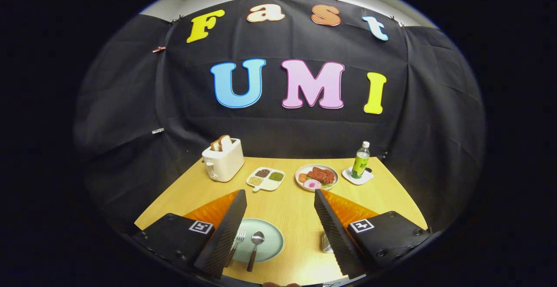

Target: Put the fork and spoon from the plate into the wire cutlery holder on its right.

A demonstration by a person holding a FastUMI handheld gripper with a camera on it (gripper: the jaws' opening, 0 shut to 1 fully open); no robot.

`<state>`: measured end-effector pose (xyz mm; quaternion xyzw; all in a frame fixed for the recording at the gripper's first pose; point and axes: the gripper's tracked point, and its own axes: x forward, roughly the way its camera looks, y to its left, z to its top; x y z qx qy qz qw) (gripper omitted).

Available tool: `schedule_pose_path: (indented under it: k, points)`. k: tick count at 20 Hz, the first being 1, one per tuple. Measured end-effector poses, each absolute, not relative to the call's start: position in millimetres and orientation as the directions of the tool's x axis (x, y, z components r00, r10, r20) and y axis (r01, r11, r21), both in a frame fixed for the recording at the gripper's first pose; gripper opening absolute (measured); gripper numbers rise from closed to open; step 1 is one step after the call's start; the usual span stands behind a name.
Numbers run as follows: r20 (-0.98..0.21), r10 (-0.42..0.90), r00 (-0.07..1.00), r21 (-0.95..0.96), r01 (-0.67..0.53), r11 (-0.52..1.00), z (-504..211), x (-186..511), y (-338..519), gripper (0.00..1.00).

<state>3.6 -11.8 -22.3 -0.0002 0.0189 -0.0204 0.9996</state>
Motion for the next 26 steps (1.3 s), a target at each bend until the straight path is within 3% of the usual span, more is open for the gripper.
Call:
schedule_pose_path:
  k: [12,20,23,26]
  points:
    - [-0.237,0.028,0.971,-0.028,-0.036,0.999,-106.9,23.2,11.7,0.98]
    - [-0.554,0.073,0.829,-0.147,-0.183,0.972,-221.5,36.5,40.4,0.97]
    - [-0.631,0.066,0.773,-0.183,-0.231,0.956,-257.1,42.8,45.4,0.85]
    - [-0.712,0.063,0.699,-0.164,-0.254,0.953,-288.7,45.7,48.9,0.84]
